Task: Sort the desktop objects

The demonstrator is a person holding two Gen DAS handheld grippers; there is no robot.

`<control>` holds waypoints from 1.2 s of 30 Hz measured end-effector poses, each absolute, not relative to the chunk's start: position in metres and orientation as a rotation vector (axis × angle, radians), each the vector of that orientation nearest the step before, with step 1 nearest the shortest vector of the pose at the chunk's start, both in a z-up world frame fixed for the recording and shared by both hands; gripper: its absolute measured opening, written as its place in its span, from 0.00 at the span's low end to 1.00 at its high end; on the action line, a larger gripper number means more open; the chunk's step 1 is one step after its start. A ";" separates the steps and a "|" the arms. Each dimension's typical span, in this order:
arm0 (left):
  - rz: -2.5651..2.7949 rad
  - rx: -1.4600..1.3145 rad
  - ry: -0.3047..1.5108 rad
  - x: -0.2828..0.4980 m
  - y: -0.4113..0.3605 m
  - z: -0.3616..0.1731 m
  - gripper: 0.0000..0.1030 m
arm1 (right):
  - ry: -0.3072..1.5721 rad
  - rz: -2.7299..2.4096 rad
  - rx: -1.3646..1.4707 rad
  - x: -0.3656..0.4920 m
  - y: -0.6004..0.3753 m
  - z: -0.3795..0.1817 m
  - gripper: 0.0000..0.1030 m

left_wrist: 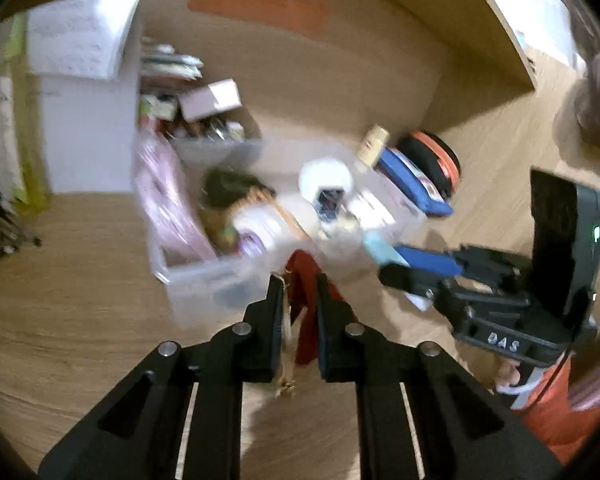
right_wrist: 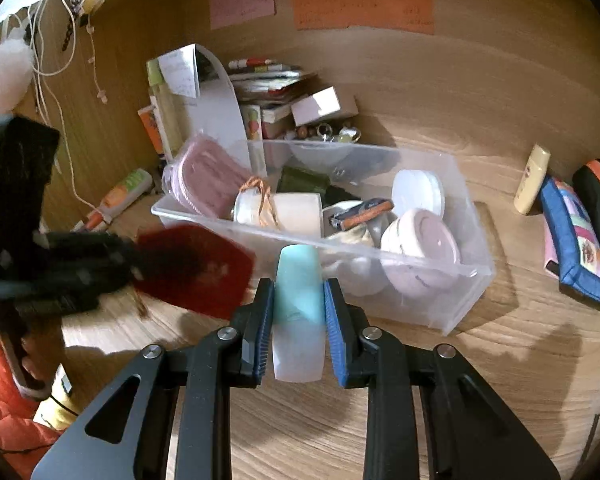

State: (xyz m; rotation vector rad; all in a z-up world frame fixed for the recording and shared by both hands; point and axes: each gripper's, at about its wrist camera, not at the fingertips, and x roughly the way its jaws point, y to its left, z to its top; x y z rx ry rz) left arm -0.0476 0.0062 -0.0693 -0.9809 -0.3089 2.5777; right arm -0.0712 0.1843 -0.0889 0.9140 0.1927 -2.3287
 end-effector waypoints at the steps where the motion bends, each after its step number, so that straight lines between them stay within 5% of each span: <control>1: 2.565 -0.974 -0.334 -0.050 0.004 -0.065 0.10 | 0.192 -2.327 0.912 -0.072 0.184 -0.088 0.22; 6: 2.611 -0.802 -0.316 -0.043 0.003 -0.032 0.00 | 0.131 -2.331 0.894 -0.077 0.187 -0.080 0.22; 24: 2.801 -0.807 -0.051 -0.055 0.011 -0.029 0.04 | 0.155 -2.381 0.860 -0.095 0.171 -0.068 0.22; 36: 2.966 -0.876 0.004 -0.079 0.001 -0.043 0.68 | 0.187 -2.425 0.921 -0.140 0.147 -0.086 0.22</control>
